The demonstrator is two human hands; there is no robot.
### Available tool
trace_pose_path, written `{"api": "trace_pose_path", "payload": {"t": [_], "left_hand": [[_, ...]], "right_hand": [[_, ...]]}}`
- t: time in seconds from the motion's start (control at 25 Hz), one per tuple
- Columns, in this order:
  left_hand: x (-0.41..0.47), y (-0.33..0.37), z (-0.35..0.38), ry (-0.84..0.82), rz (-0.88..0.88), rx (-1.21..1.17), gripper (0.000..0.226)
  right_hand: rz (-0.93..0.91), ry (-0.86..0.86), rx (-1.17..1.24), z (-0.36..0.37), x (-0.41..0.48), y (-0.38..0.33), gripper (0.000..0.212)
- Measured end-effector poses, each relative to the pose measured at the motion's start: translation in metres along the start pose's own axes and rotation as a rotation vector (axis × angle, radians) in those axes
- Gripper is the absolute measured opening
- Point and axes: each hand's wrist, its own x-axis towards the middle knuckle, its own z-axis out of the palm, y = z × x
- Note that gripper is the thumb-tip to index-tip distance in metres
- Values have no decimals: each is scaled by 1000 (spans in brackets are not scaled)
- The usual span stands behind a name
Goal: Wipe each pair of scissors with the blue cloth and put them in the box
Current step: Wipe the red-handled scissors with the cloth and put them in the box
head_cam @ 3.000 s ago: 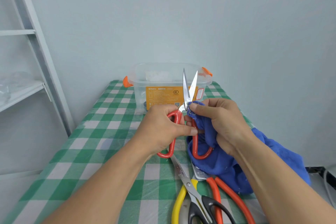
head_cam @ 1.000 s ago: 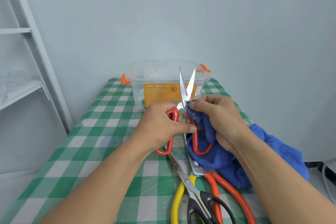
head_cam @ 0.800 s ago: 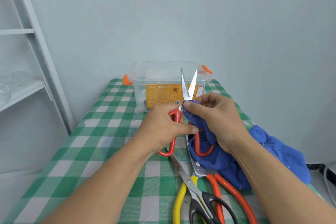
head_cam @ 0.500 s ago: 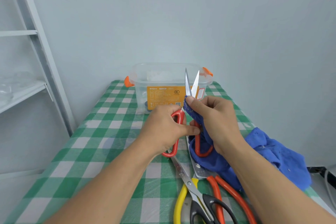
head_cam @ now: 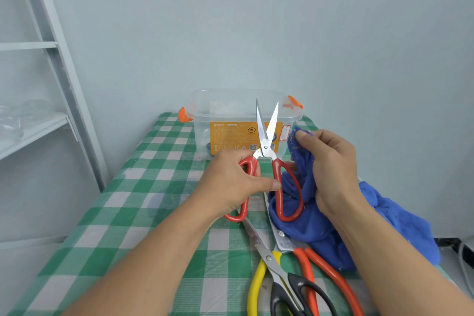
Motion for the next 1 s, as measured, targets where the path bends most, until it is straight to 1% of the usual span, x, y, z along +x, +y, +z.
{"api": "trace_pose_path", "payload": {"t": [0.08, 0.16, 0.24, 0.32, 0.4, 0.56, 0.68, 0.76, 0.88, 1.0], "left_hand": [[0, 0, -1, 3, 0, 10, 49], [0, 0, -2, 3, -12, 19, 49], [0, 1, -2, 1, -21, 28, 49], [0, 2, -1, -3, -20, 38, 49], [0, 2, -1, -5, -16, 47, 48], [1, 2, 0, -3, -12, 53, 49], [1, 0, 0, -2, 1, 37, 63], [1, -1, -1, 0, 10, 30, 65], [0, 1, 0, 0, 12, 33, 63], [-2, 2, 0, 2, 9, 52, 56]], "right_hand": [[-55, -4, 8, -2, 0, -2, 23], [-154, -68, -54, -2, -2, -4, 17], [-202, -158, -85, 0, -4, -4, 11], [-232, -229, -149, 1, -5, -2, 10], [-270, -258, -192, 3, -6, 0, 12], [-401, -208, -254, 10, -7, 0, 16], [-516, -221, -396, 15, -9, 2, 15], [-576, -230, -492, 16, -7, 3, 17], [-544, -207, -474, 15, -6, 3, 22], [-533, -105, -444, 9, -9, 0, 20]]}}
